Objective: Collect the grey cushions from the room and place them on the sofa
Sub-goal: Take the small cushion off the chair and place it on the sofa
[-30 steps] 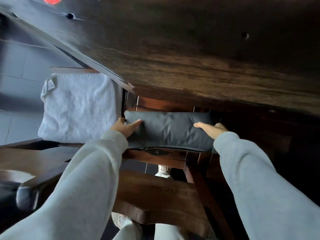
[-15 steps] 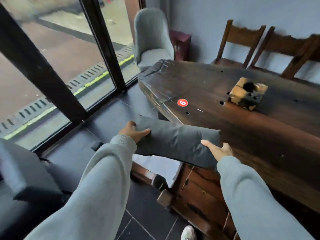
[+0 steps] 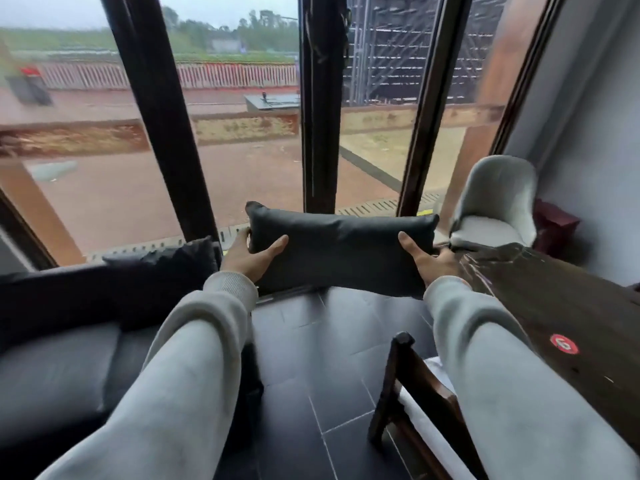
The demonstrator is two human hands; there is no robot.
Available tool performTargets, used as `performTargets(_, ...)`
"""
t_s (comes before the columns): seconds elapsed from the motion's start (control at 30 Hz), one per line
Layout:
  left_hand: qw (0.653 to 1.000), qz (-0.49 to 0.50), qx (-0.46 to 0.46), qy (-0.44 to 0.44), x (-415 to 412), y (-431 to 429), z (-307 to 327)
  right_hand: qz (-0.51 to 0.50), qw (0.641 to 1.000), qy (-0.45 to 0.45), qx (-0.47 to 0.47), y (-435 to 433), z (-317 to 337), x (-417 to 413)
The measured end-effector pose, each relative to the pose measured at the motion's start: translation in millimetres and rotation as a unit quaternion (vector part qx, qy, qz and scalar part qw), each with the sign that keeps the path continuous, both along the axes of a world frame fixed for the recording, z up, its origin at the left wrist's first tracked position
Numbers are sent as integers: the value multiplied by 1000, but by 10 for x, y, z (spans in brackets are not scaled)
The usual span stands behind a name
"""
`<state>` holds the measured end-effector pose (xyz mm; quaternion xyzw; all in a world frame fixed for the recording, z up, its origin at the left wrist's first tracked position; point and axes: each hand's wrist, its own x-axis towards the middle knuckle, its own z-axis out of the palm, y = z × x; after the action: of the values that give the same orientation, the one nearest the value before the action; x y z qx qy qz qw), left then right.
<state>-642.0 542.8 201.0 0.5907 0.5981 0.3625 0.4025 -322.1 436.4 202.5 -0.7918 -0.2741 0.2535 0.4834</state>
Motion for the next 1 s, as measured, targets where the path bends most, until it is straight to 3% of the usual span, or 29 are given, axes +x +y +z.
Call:
performTargets(0.27, 982, 180, -14, -57, -2138, 310, -224, 183, 983, -3, 1, 1398, -57, -1860)
performTargets(0.4, 961, 248, -27, -116, -2833, 667, -442, 228, 972, 52, 16, 2033, -267, -2615)
performTargets(0.83, 928, 351, -35, -119, -4163, 2684, -797, 261, 955, 140, -32, 4556, -930, -4061)
performTargets(1.0, 926, 365, -56, -77, -4443, 3280, -939, 274, 948, 160, -41, 5136, -1196, -4340)
